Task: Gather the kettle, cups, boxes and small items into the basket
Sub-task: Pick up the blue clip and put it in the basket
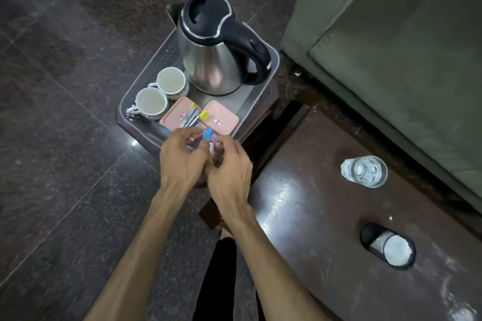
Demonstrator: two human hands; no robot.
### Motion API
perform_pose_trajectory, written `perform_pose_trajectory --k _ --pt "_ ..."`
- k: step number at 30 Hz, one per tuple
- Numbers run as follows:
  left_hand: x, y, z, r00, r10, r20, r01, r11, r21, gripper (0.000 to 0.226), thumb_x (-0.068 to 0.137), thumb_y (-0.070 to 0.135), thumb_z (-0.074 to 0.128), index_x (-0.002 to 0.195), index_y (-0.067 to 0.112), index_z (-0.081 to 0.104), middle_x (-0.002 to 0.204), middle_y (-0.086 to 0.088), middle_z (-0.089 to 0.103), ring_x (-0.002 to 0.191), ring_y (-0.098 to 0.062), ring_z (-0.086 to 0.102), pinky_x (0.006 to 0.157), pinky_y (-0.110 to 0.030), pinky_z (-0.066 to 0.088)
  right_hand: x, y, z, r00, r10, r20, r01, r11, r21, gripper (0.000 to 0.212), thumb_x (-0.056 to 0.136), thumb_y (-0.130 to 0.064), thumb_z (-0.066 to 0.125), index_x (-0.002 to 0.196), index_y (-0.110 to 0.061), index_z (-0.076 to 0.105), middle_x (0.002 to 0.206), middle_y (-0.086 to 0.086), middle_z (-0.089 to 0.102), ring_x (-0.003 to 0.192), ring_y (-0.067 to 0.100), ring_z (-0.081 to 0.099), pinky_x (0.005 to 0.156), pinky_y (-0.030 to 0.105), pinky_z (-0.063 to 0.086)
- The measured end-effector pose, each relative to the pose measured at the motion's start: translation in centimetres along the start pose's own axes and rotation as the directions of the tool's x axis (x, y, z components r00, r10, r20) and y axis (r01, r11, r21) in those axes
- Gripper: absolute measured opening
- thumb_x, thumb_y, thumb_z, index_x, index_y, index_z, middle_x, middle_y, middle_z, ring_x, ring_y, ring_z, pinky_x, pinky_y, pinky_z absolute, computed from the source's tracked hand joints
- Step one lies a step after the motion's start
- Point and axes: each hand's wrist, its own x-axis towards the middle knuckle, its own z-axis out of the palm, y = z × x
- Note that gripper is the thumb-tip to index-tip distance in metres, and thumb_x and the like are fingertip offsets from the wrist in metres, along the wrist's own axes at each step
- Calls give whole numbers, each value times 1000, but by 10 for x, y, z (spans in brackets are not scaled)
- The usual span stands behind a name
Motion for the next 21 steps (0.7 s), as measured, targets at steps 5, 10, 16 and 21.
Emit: perform_pose_trajectory --k 5,10,16,21 --pt "-38 26 34 982 182 -47 -184 982 -49 30 76 19 61 102 13 76 103 -4 74 85 -24 68 85 -43 58 -20 40 -53 986 77 -149 -87 994 -68 13 83 -14 71 94 -19 74 91 -4 70 81 20 68 74 41 56" --pt "-83 62 99 900 405 161 -407 913 -24 27 76 13 70 103 16 74 101 2 67 88 -20 65 82 -41 57 -34 94 -127 934 251 -255 -286 952 -110 12 83 -12 74 91 -21 76 91 -3 72 81 23 69 75 40 57" --pt "-132 112 196 672 569 474 -684 723 100 64 75 28 79 134 14 60 136 -4 57 126 -26 55 103 -42 51 -50 160 -222 832 337 -440 -445 879 -168 17 81 -9 77 97 -13 78 100 6 75 97 31 70 87 41 54" --pt "-147 143 266 635 494 594 -721 654 227 103 73 38 84 157 12 30 164 -8 27 153 -27 26 115 -49 41 -75 215 -276 786 444 -431 -601 710 -366 73 73 -34 87 138 -13 59 146 17 56 138 39 49 112 53 36"
